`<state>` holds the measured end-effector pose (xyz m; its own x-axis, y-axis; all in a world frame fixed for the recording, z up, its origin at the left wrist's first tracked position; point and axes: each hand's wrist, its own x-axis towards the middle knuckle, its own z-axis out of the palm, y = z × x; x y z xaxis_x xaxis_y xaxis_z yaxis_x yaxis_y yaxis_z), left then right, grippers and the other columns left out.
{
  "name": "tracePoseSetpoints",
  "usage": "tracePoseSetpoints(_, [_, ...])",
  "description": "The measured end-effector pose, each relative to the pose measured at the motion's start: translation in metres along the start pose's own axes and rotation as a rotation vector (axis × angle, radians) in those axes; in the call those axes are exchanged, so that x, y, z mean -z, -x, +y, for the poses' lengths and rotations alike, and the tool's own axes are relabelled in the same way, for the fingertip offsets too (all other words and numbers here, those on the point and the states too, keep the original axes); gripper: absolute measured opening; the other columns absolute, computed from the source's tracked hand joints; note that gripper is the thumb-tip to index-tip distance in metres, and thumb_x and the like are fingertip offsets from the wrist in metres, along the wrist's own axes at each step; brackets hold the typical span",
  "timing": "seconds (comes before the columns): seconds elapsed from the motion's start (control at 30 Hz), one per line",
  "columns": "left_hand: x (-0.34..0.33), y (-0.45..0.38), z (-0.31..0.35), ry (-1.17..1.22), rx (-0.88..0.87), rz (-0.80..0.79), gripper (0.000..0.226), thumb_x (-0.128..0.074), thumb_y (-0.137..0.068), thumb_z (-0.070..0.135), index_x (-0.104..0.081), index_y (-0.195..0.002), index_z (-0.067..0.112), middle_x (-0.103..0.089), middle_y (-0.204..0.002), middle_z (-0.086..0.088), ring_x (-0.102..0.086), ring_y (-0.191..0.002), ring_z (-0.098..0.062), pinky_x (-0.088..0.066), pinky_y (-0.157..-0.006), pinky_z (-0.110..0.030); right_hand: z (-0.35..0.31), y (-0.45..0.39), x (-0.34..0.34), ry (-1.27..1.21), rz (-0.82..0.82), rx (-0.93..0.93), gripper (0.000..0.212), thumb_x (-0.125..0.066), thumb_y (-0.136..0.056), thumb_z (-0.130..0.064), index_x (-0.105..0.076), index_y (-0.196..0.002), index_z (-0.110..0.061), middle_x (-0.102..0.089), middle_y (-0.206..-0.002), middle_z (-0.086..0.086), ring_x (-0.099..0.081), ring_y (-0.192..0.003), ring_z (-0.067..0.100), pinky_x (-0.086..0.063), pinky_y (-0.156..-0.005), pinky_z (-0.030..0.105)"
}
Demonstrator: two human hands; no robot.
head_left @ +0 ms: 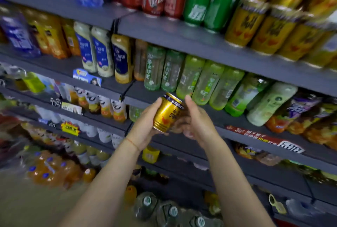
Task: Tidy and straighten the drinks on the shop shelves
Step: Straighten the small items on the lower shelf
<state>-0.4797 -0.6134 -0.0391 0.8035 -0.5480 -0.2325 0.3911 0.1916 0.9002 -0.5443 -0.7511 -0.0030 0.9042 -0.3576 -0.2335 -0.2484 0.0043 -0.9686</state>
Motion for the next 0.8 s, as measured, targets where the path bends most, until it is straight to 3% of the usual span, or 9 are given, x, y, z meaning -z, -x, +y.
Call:
tracePoseSetpoints(0.07, [-0.021, 0.002, 0.023, 0.045, -0.062, -0.014, 0.049, -0.045, -0.095, 0.057, -0.065, -0.122, 0.021, -0.072, -0.113, -0.014, -0.07, -0.1, -0.032, -0.054, -0.086, -0.047, -0.026, 0.012, 0.006, 0.038, -0.008, 0.137, 0.053, -0.066, -0.083, -0.059, -0.063, -0.109, -0.013, -0.07, -0.087, 0.008, -0.066, -0.07, 0.023, -0.051, -0.059, 0.033])
tracePoseSetpoints(0.17, [-0.058, 0.002, 0.054, 0.026, -0.207, -0.02, 0.057, -0.051, -0.089, 0.062, -0.066, -0.122, 0.019, -0.07, -0.116, -0.015, -0.068, -0.106, -0.035, -0.054, -0.084, -0.049, -0.063, 0.03, 0.023, 0.061, 0.017, 0.332, 0.024, -0.075, -0.085, -0.031, -0.063, -0.103, -0.023, -0.071, -0.091, -0.004, -0.068, -0.073, 0.007, -0.052, -0.06, 0.023])
tracePoseSetpoints(0.33, [-0.125, 0.003, 0.088, 0.043, -0.37, -0.03, 0.048, -0.048, -0.096, 0.053, -0.07, -0.117, 0.017, -0.072, -0.115, -0.013, -0.067, -0.11, -0.029, -0.051, -0.098, -0.05, -0.105, 0.047, 0.067, 0.028, 0.108, 0.543, 0.041, -0.083, -0.077, -0.027, -0.065, -0.112, -0.021, -0.073, -0.104, -0.005, -0.069, -0.095, 0.008, -0.056, -0.076, 0.025])
tracePoseSetpoints(0.47, [-0.176, -0.002, 0.11, -0.071, -0.559, 0.015, 0.04, -0.045, -0.1, 0.044, -0.068, -0.116, 0.016, -0.071, -0.114, -0.006, -0.066, -0.11, -0.023, -0.053, -0.096, -0.044, -0.135, 0.055, 0.111, 0.079, 0.232, 0.774, 0.049, -0.088, -0.071, -0.027, -0.064, -0.114, -0.023, -0.071, -0.109, -0.005, -0.067, -0.103, 0.011, -0.056, -0.089, 0.034])
tracePoseSetpoints(0.53, [-0.201, -0.008, 0.123, -0.182, -0.691, 0.098, 0.027, -0.046, -0.099, 0.035, -0.067, -0.109, 0.021, -0.068, -0.11, -0.003, -0.064, -0.106, -0.021, -0.053, -0.093, -0.043, -0.154, 0.056, 0.136, 0.118, 0.354, 0.879, 0.056, -0.088, -0.069, -0.035, -0.061, -0.117, -0.028, -0.068, -0.115, -0.007, -0.064, -0.109, 0.011, -0.054, -0.094, 0.036])
tracePoseSetpoints(0.6, [-0.224, -0.019, 0.133, -0.414, -0.884, 0.197, 0.018, -0.051, -0.09, 0.029, -0.064, -0.103, 0.03, -0.063, -0.114, -0.002, -0.058, -0.11, -0.019, -0.046, -0.102, -0.038, -0.174, 0.056, 0.162, 0.116, 0.472, 0.952, 0.06, -0.088, -0.066, -0.04, -0.057, -0.118, -0.035, -0.065, -0.119, -0.009, -0.061, -0.112, 0.009, -0.051, -0.097, 0.035])
tracePoseSetpoints(0.7, [-0.262, -0.032, 0.138, -0.861, -1.148, 0.291, 0.039, -0.057, -0.082, 0.022, -0.06, -0.12, 0.022, -0.055, -0.128, -0.003, -0.046, -0.124, -0.024, -0.029, -0.105, -0.028, -0.2, 0.057, 0.204, 0.099, 0.627, 1.021, 0.056, -0.088, -0.069, -0.034, -0.05, -0.11, -0.045, -0.061, -0.107, -0.025, -0.056, -0.101, -0.01, -0.047, -0.09, 0.015])
tracePoseSetpoints(0.77, [-0.291, -0.036, 0.138, -1.076, -1.258, 0.315, 0.046, -0.055, -0.081, 0.028, -0.057, -0.128, 0.023, -0.049, -0.138, -0.001, -0.038, -0.133, -0.024, -0.026, -0.109, -0.036, -0.212, 0.055, 0.234, 0.083, 0.718, 1.051, 0.056, -0.087, -0.07, -0.031, -0.049, -0.11, -0.04, -0.056, -0.102, -0.029, -0.054, -0.095, -0.014, -0.042, -0.083, 0.005])
tracePoseSetpoints(0.8, [-0.304, -0.04, 0.137, -1.171, -1.29, 0.315, 0.047, -0.055, -0.083, 0.03, -0.056, -0.13, 0.025, -0.046, -0.142, 0.0, -0.034, -0.136, -0.024, -0.024, -0.112, -0.041, -0.216, 0.052, 0.249, 0.071, 0.756, 1.059, 0.056, -0.087, -0.071, -0.03, -0.051, -0.113, -0.035, -0.056, -0.102, -0.027, -0.055, -0.095, -0.01, -0.043, -0.084, 0.007])
